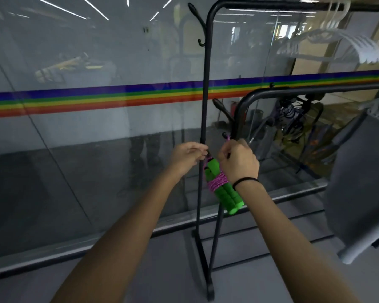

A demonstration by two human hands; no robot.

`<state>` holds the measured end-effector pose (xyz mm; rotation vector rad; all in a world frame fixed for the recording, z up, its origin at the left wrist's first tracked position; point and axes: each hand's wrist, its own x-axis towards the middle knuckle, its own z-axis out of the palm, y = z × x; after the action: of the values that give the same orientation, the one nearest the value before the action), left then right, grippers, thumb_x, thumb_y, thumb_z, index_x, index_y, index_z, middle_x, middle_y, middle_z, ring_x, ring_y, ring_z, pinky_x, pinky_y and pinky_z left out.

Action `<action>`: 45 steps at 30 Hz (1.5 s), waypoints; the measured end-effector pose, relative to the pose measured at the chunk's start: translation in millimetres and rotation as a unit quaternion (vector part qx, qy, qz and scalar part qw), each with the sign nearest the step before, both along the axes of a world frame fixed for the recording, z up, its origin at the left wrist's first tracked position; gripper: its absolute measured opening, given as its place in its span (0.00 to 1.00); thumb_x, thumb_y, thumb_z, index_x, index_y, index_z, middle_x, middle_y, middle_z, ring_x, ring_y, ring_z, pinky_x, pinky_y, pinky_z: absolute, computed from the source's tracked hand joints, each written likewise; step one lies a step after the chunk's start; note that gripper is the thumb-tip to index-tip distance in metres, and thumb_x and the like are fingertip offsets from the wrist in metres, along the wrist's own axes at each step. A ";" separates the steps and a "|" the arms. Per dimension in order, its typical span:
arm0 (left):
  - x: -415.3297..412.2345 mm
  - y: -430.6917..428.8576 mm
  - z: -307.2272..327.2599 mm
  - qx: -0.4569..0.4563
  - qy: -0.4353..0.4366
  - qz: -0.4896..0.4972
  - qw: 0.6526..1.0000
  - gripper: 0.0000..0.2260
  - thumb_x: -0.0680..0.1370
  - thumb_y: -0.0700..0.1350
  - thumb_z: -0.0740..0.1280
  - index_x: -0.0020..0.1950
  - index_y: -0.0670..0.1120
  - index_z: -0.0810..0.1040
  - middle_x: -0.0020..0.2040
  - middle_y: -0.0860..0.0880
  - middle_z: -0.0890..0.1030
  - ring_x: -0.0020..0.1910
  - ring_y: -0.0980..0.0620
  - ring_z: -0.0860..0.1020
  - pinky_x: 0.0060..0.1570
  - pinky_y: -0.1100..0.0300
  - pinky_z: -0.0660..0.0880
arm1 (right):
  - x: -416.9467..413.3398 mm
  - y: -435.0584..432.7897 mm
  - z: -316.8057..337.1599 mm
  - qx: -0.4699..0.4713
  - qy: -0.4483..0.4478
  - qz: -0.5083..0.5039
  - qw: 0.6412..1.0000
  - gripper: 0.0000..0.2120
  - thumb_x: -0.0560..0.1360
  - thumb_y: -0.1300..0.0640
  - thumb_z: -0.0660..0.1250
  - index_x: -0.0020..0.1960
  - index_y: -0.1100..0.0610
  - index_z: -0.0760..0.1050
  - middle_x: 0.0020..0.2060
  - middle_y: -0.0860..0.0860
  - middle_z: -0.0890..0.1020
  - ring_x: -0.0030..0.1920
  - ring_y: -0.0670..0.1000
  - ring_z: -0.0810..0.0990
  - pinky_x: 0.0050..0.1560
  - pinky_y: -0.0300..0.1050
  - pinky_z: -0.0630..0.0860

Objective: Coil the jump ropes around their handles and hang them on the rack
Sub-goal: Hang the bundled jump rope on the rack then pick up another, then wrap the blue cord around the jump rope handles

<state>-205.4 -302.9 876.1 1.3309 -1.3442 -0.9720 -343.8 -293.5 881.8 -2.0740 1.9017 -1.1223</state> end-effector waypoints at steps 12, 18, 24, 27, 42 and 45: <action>124.2 209.2 -141.8 0.082 0.028 0.134 0.987 0.09 0.77 0.31 0.61 0.53 0.34 0.78 0.28 0.54 0.81 0.27 0.64 0.78 0.33 0.74 0.74 | 118.7 147.9 -143.1 0.261 -0.054 0.238 0.934 0.12 0.74 0.57 0.61 0.31 0.53 0.70 0.36 0.56 0.81 0.41 0.57 0.80 0.44 0.48 0.76; 159.2 305.5 -267.6 0.139 -0.010 0.170 0.975 0.09 0.76 0.32 0.62 0.47 0.39 0.81 0.27 0.54 0.79 0.26 0.62 0.74 0.30 0.72 0.72 | 153.7 229.0 -272.3 0.345 -0.114 0.338 0.868 0.04 0.73 0.60 0.64 0.41 0.53 0.75 0.36 0.50 0.81 0.42 0.52 0.81 0.48 0.46 0.77; 167.0 348.6 -431.7 0.144 -0.007 0.198 0.969 0.12 0.76 0.30 0.60 0.43 0.42 0.81 0.25 0.55 0.79 0.27 0.61 0.76 0.30 0.71 0.73 | 158.3 260.1 -449.1 0.380 -0.125 0.346 0.849 0.05 0.73 0.61 0.63 0.40 0.55 0.75 0.35 0.53 0.82 0.36 0.50 0.80 0.44 0.46 0.78; 166.1 353.2 -536.9 0.131 -0.011 0.194 0.972 0.14 0.76 0.30 0.61 0.41 0.45 0.81 0.25 0.54 0.79 0.27 0.62 0.76 0.32 0.70 0.73 | 160.6 261.3 -564.7 0.386 -0.114 0.334 0.852 0.05 0.73 0.61 0.63 0.39 0.55 0.75 0.32 0.52 0.81 0.34 0.50 0.80 0.38 0.41 0.77; 183.1 365.0 -807.8 0.112 0.019 0.236 0.965 0.10 0.78 0.30 0.58 0.53 0.32 0.77 0.34 0.45 0.77 0.25 0.64 0.76 0.29 0.75 0.71 | 180.1 246.5 -930.9 0.432 0.010 0.254 0.865 0.11 0.72 0.60 0.58 0.33 0.59 0.74 0.39 0.63 0.83 0.43 0.62 0.83 0.45 0.55 0.80; 189.0 362.6 -807.9 0.122 0.013 0.239 0.963 0.10 0.78 0.31 0.58 0.51 0.35 0.79 0.34 0.46 0.77 0.26 0.64 0.76 0.29 0.75 0.70 | 189.8 240.3 -937.2 0.415 0.082 0.242 0.873 0.11 0.74 0.62 0.56 0.34 0.60 0.71 0.41 0.64 0.81 0.48 0.61 0.81 0.45 0.49 0.75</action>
<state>-16.4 59.7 68.2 1.7215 -0.8354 -0.8288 -154.0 -53.2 -55.5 -1.9380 1.3857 0.0181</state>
